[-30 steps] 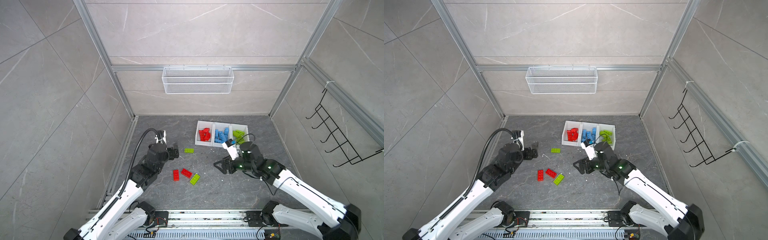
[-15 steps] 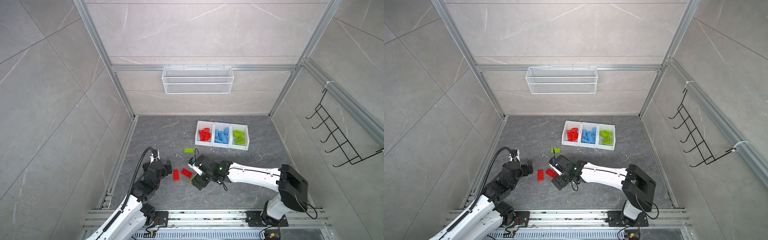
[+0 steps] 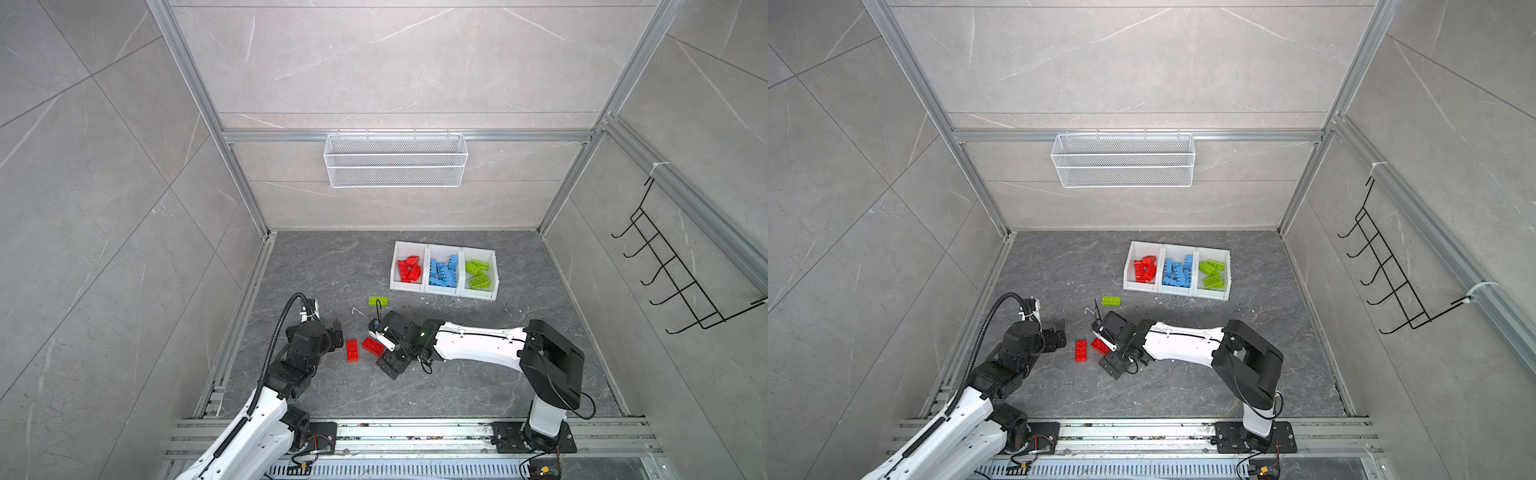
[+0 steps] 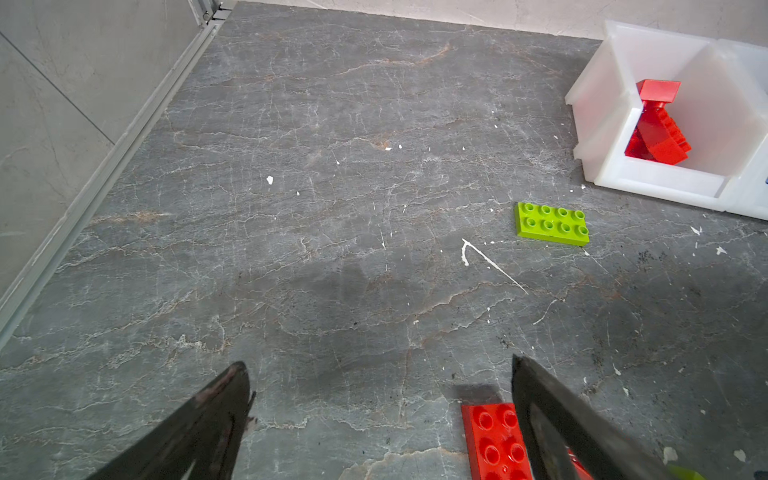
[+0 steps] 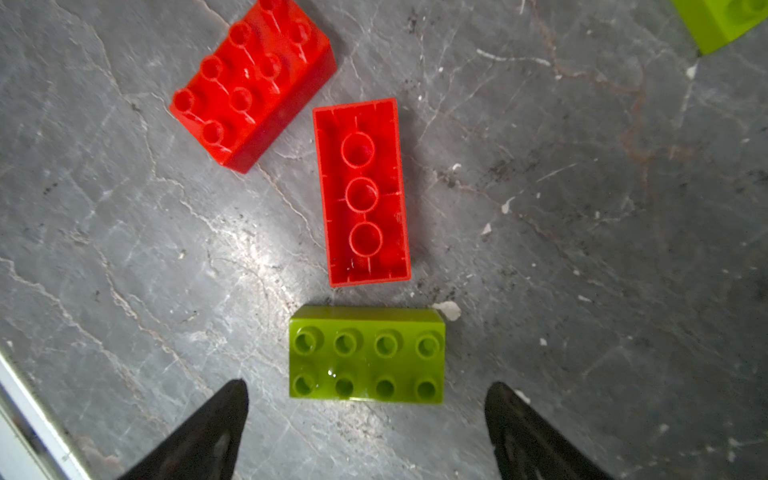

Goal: Sort the legos into containers by color
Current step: 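Lower the right gripper and close it on the lime-green brick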

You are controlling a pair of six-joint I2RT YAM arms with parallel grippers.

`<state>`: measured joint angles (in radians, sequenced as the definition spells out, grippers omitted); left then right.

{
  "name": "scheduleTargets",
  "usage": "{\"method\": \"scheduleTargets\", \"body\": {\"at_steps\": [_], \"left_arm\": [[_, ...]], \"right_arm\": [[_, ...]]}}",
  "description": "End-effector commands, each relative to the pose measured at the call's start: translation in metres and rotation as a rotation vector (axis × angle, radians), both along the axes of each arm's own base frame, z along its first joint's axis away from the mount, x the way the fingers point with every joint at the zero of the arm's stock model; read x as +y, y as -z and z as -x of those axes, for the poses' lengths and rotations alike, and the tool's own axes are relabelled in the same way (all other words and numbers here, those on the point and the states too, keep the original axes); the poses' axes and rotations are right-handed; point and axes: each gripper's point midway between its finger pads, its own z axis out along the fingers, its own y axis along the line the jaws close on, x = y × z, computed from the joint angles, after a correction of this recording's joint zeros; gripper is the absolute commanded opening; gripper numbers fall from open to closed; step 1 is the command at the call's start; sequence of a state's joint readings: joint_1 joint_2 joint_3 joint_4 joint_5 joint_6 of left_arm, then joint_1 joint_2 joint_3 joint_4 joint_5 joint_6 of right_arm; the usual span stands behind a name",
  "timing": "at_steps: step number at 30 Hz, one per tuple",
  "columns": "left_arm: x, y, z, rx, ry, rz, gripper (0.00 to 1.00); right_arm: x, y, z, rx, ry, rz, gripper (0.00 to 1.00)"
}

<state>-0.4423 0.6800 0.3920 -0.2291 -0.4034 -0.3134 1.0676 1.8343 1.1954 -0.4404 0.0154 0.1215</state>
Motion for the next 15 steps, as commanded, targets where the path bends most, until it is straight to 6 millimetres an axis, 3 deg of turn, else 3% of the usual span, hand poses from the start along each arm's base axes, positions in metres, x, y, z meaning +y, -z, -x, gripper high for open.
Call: {"method": "scheduleTargets", "body": {"at_steps": [1, 7, 15], "left_arm": [[-0.004, -0.013, -0.006, -0.048, 0.022, 0.013, 0.99], [-0.003, -0.014, -0.006, -0.051, 0.014, 0.013, 0.99], [0.0, -0.013, -0.005, -0.051, -0.001, 0.01, 0.99]], "right_arm": [[-0.002, 0.01, -0.002, -0.001, -0.019, 0.055, 0.92], [-0.002, 0.023, -0.003, 0.01, -0.026, 0.091, 0.9], [-0.003, 0.024, -0.004, -0.003, -0.024, 0.095, 0.83]]}}
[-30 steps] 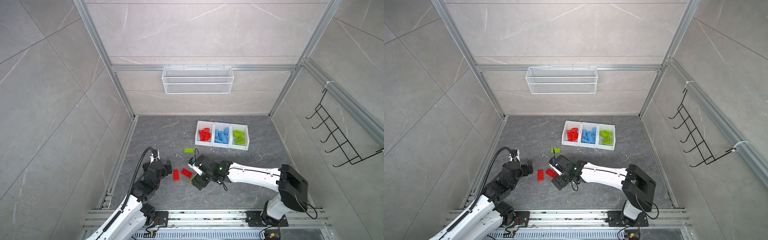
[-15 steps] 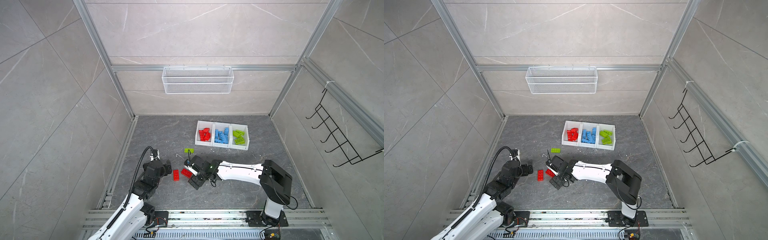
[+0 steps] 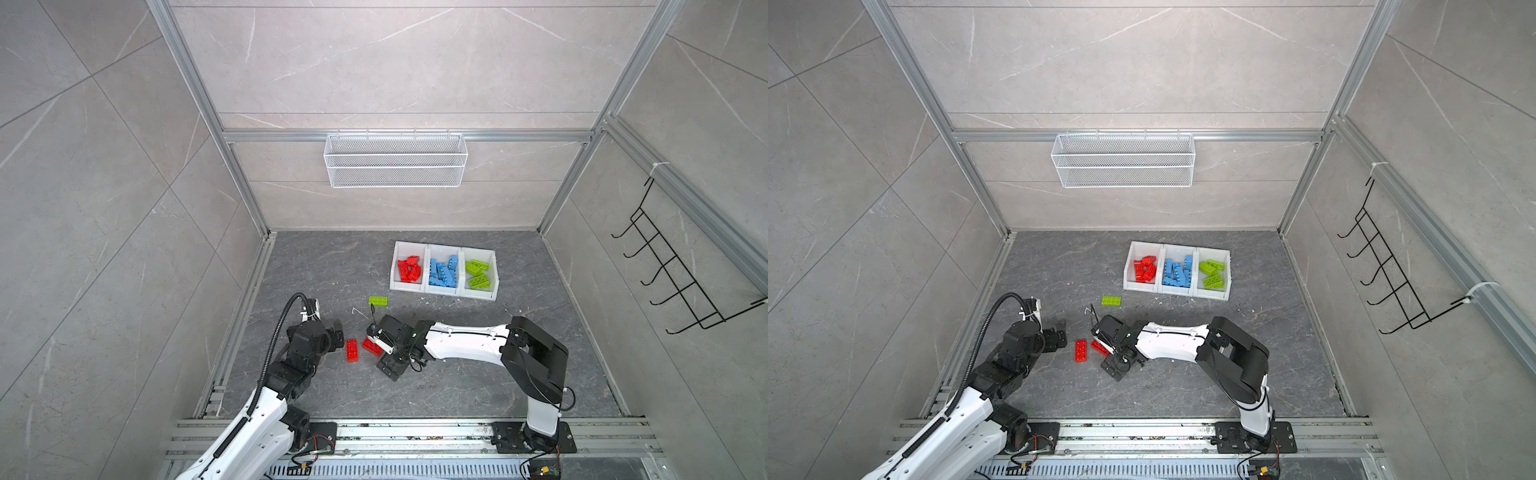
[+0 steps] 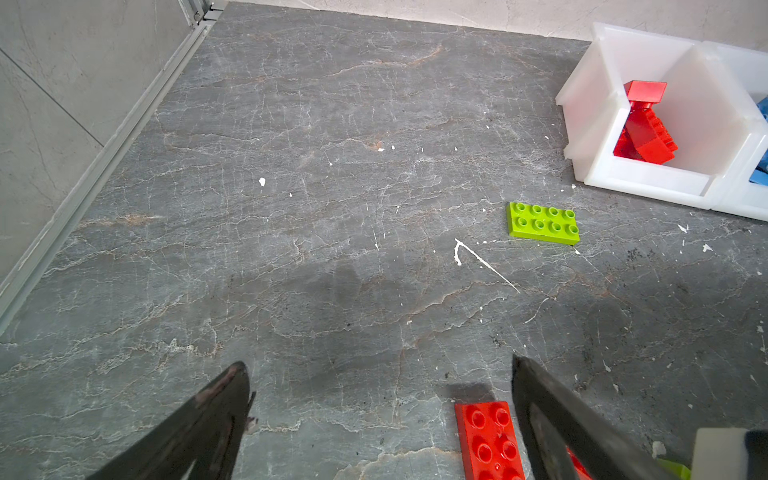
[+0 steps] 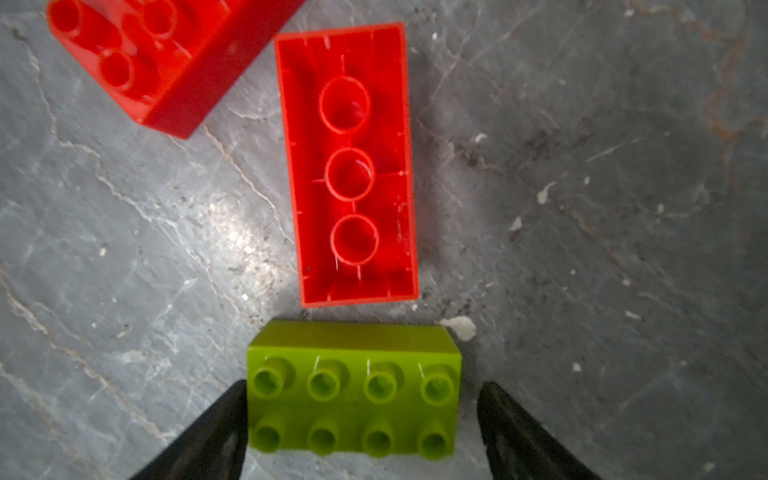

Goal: Sort the legos into containers by color
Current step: 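Lower the right gripper and close it on the lime-green brick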

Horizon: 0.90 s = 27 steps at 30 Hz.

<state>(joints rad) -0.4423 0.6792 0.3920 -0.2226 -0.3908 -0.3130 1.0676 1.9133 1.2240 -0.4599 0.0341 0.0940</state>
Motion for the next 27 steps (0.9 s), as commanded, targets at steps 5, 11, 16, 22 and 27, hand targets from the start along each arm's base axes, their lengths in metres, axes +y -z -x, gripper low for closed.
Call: {"method": "scheduleTargets", "body": {"at_steps": [5, 11, 16, 22, 27], "left_arm": [[0.002, -0.012, -0.005, -0.047, -0.01, 0.002, 0.99], [-0.001, -0.011, -0.007, -0.036, 0.003, 0.0, 0.99], [-0.001, -0.011, -0.007, -0.032, 0.004, -0.002, 0.99], [-0.002, -0.011, -0.007, -0.033, 0.005, -0.001, 0.99], [-0.001, -0.011, -0.007, -0.034, 0.003, -0.002, 0.99]], "right_arm": [[-0.002, -0.001, -0.002, -0.018, 0.014, 0.005, 0.76], [-0.004, -0.018, -0.006, -0.047, 0.054, -0.06, 0.68], [-0.024, -0.035, -0.019, -0.044, 0.113, -0.101, 0.61], [-0.075, -0.076, -0.062, -0.058, 0.272, -0.205, 0.57], [-0.143, -0.103, -0.113, -0.07, 0.482, -0.237, 0.56]]}}
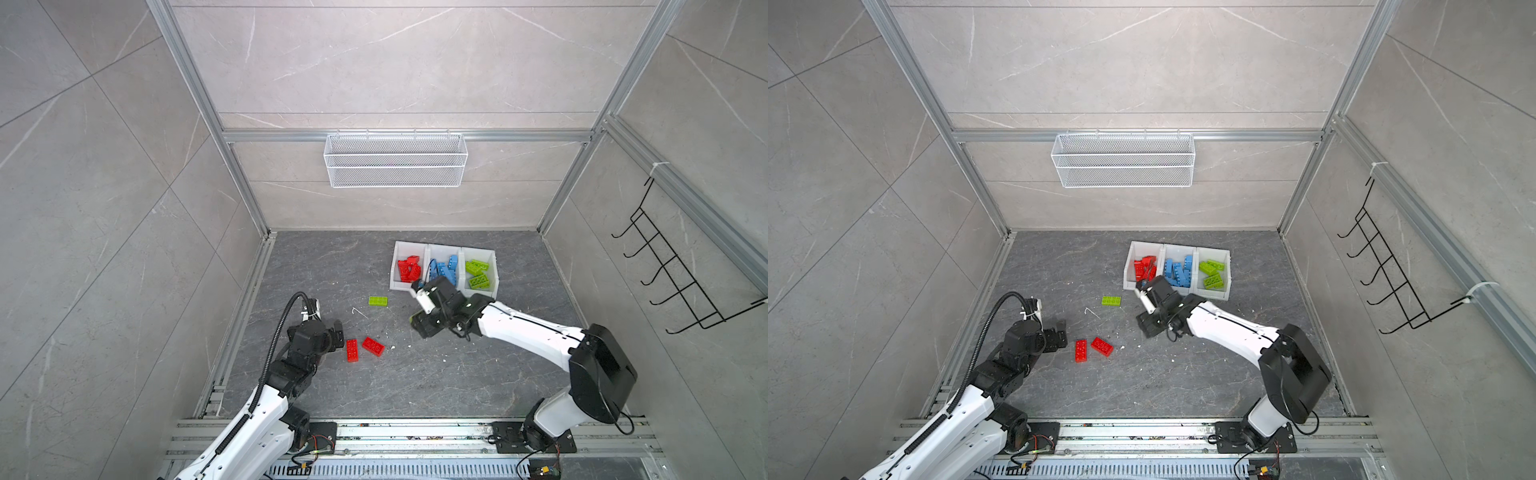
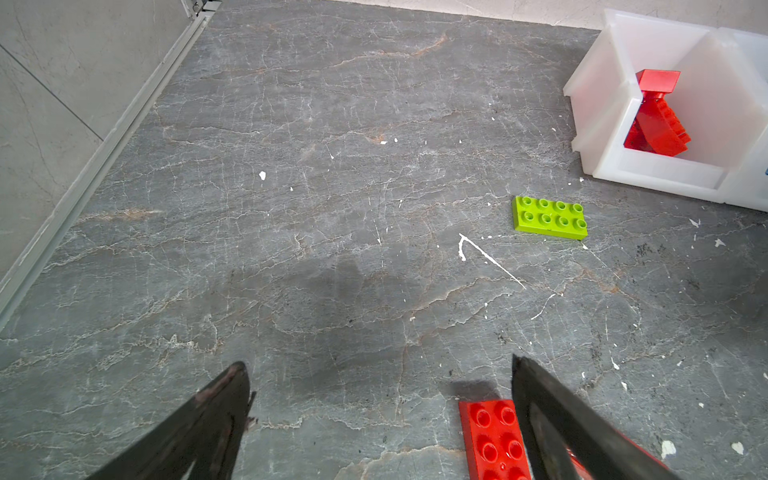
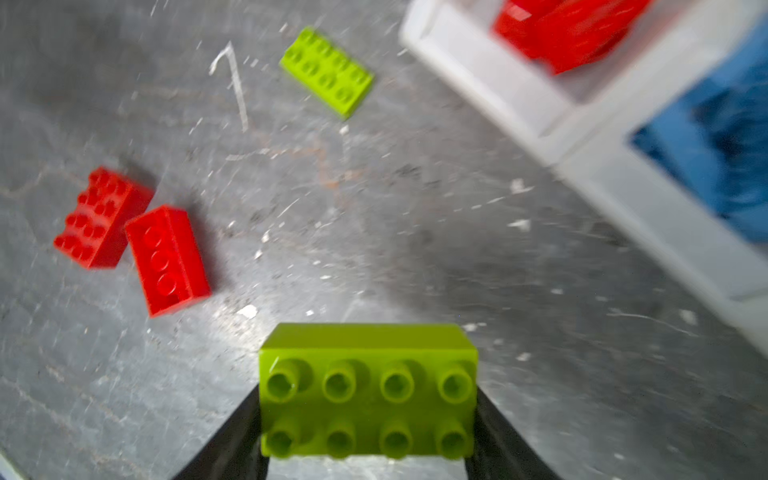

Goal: Sort the legos into containers by color
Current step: 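Lower the right gripper and close it on the lime-green brick, then carry the lime-green brick into the green compartment and release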

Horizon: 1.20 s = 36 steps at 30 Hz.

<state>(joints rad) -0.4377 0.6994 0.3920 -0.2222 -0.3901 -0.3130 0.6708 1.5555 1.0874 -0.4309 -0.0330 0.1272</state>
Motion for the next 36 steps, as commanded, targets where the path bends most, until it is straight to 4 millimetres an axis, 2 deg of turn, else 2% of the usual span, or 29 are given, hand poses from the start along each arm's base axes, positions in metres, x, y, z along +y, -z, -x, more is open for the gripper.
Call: {"method": "scheduleTargets", "body": {"at_steps": [1, 5, 9, 12, 17, 24, 30, 33, 36], "left_arm": [[-0.002, -0.016, -0.007, -0.053, 0.008, 0.006, 0.99], [-0.002, -0.015, -0.007, -0.05, 0.009, 0.006, 0.99], [-0.003, -0.015, -0.007, -0.046, 0.015, 0.006, 0.99], [-0.003, -0.015, -0.007, -0.047, 0.015, 0.007, 0.99], [-0.002, -0.016, -0.007, -0.049, 0.009, 0.006, 0.99], [-0.001, -0.015, -0.007, -0.049, 0.004, 0.005, 0.99], [-0.003, -0.015, -0.008, -0.044, 0.013, 0.005, 0.99], [-0.006, -0.014, -0.009, -0.038, 0.025, 0.003, 0.99], [-0.008, -0.013, -0.009, -0.032, 0.038, 0.003, 0.99]], "right_arm": [[-0.045, -0.012, -0.022, 0.046, 0.129, -0.011, 0.55], [-0.096, -0.031, -0.068, 0.009, 0.299, -0.073, 0.51], [-0.139, -0.03, -0.111, 0.03, 0.446, -0.148, 0.51], [-0.161, -0.024, -0.134, 0.034, 0.508, -0.147, 0.52], [-0.18, -0.014, -0.157, 0.049, 0.556, -0.151, 0.53], [-0.202, -0.008, -0.175, 0.054, 0.607, -0.164, 0.54], [-0.2, -0.006, -0.183, 0.066, 0.592, -0.181, 0.7], [-0.198, -0.012, -0.186, 0.055, 0.586, -0.192, 0.79], [-0.198, -0.023, -0.187, 0.039, 0.582, -0.199, 0.83]]}}
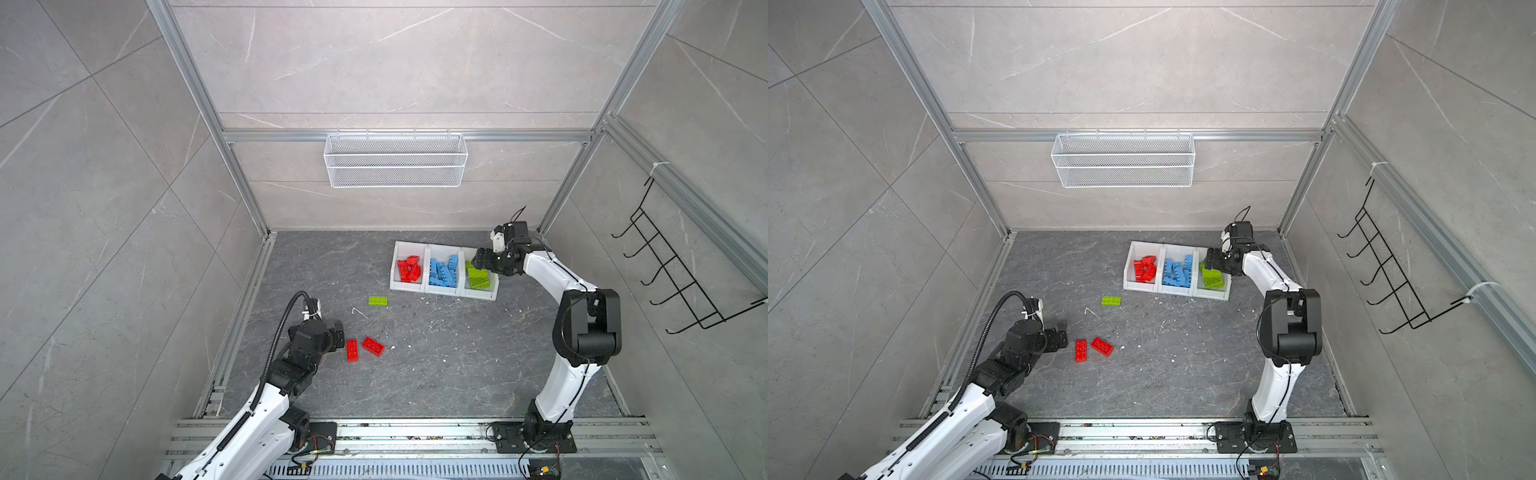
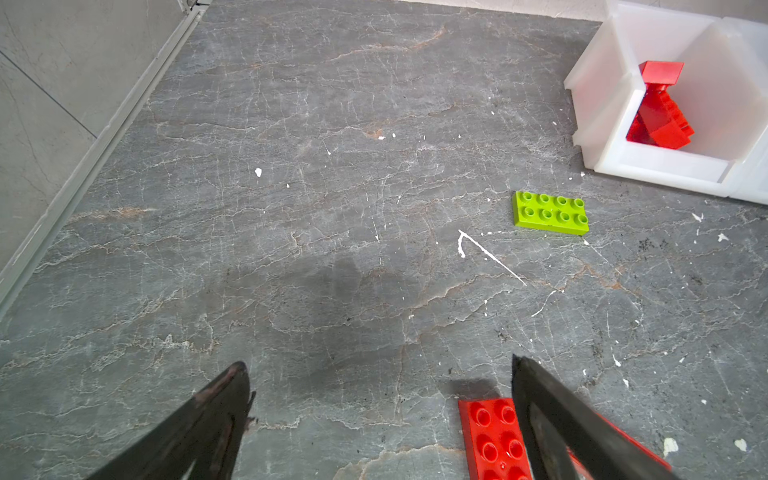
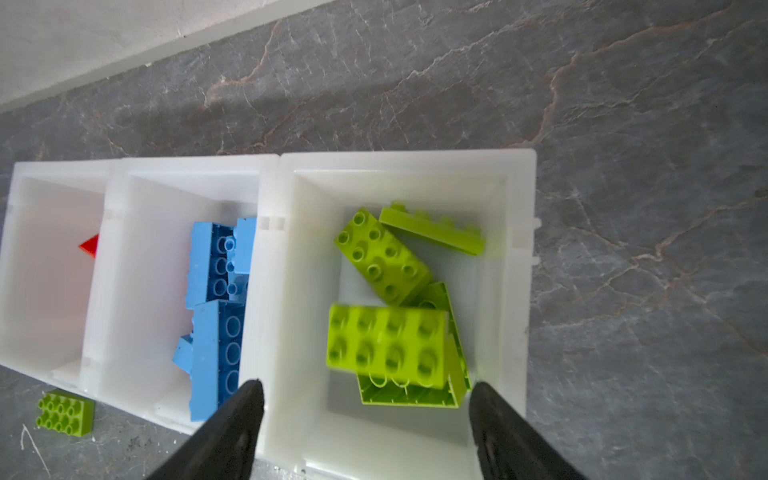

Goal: Sort the legos into containers by color
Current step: 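Carry the lime-green brick into the green compartment and release, then move the right gripper back down onto a red 2x4 brick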

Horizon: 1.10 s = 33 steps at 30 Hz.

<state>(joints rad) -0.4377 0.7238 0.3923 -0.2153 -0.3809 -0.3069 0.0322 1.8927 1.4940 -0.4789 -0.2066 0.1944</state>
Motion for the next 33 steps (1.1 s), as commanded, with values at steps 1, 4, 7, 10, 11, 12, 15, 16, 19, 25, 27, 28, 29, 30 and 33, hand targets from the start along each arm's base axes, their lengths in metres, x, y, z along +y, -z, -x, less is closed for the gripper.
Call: {"method": "scheduleTargets", "body": {"at_steps": [1, 4, 7, 10, 11, 12, 15, 16, 19, 25, 27, 28, 29, 30, 33], "left_arm": [[-0.006, -0.018, -0.009, -0.049, 0.027, 0.012, 0.99], [-0.004, -0.019, -0.008, -0.054, 0.018, 0.01, 0.99], [-0.001, -0.02, -0.007, -0.064, 0.0, 0.013, 0.99], [0.002, -0.021, -0.005, -0.073, -0.012, 0.015, 0.99], [0.002, -0.021, -0.005, -0.073, -0.015, 0.015, 0.99], [0.003, -0.021, -0.005, -0.073, -0.018, 0.014, 0.99], [0.004, -0.022, -0.005, -0.075, -0.021, 0.015, 0.99], [0.004, -0.022, -0.005, -0.076, -0.022, 0.015, 0.99], [0.006, -0.022, -0.003, -0.082, -0.032, 0.016, 0.99], [0.011, -0.024, 0.001, -0.105, -0.047, 0.022, 0.99], [0.011, -0.025, 0.002, -0.112, -0.047, 0.028, 0.99], [0.011, -0.025, 0.002, -0.115, -0.05, 0.028, 0.99], [0.012, -0.025, 0.002, -0.114, -0.05, 0.028, 0.99], [0.011, -0.025, 0.002, -0.113, -0.049, 0.027, 0.99], [0.011, -0.025, 0.002, -0.114, -0.047, 0.028, 0.99]], "right_arm": [[0.005, -0.017, -0.004, -0.021, -0.011, -0.019, 0.83], [0.012, -0.035, 0.003, -0.056, -0.036, -0.029, 0.83], [0.032, -0.055, 0.02, -0.101, -0.096, -0.03, 0.82], [0.082, -0.068, 0.05, -0.148, -0.226, -0.072, 0.79], [0.105, -0.069, 0.064, -0.159, -0.293, -0.066, 0.78], [0.129, -0.068, 0.081, -0.163, -0.368, -0.049, 0.78], [0.192, -0.058, 0.125, -0.142, -0.552, -0.038, 0.76], [0.209, -0.055, 0.137, -0.136, -0.593, -0.054, 0.75], [0.257, -0.037, 0.176, -0.115, -0.722, -0.025, 0.75], [0.308, 0.008, 0.217, -0.03, -0.872, 0.056, 0.74], [0.319, 0.019, 0.225, -0.021, -0.915, 0.103, 0.74], [0.322, 0.023, 0.228, -0.017, -0.93, 0.125, 0.74], [0.326, 0.029, 0.231, -0.006, -0.947, 0.147, 0.74], [0.33, 0.034, 0.235, 0.007, -0.966, 0.165, 0.74], [0.337, 0.048, 0.241, 0.029, -0.997, 0.198, 0.74]]}}
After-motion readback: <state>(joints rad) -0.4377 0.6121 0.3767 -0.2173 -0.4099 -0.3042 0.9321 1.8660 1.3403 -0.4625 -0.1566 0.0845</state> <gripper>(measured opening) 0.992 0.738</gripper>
